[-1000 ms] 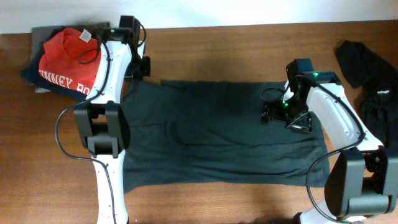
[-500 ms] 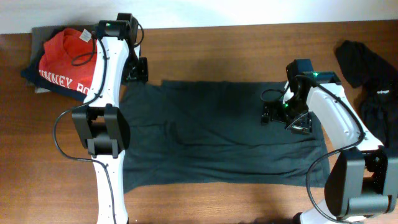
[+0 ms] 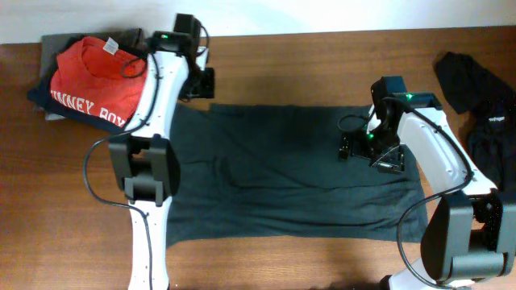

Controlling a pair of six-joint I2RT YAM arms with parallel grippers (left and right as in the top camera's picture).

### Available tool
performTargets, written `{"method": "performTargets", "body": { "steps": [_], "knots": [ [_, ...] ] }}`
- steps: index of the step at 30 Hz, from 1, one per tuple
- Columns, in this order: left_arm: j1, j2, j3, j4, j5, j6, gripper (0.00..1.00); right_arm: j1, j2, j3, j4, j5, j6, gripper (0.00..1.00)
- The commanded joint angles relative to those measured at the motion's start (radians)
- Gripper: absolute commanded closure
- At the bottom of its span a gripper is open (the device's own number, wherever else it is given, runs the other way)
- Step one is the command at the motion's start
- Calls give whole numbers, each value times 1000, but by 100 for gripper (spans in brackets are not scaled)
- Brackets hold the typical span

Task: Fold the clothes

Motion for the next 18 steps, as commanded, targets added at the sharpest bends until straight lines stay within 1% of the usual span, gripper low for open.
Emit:
{"method": "performTargets", "body": {
  "steps": [1, 8, 14, 15, 16, 17, 18],
  "knots": [
    [-10, 51, -9, 37, 10, 25, 49, 7, -24, -5, -1, 9, 8, 1],
    [-9, 141, -9, 64, -20, 34, 50, 7, -24, -5, -2, 13, 8, 1],
    [-12, 160, -9, 82, -44, 48, 50, 7, -24, -5, 3, 16, 8, 1],
    [-14, 160, -9, 85, -47, 48, 54, 7, -24, -5, 3, 16, 8, 1],
    [-15, 160, -9, 87, -46, 48, 64, 6, -24, -5, 3, 16, 8, 1],
    [-16, 160, -9, 88, -46, 48, 73, 7, -24, -5, 3, 16, 8, 1],
    [-16, 160, -9, 87, -47, 48, 78, 6, -24, -5, 3, 16, 8, 1]
  ]
}}
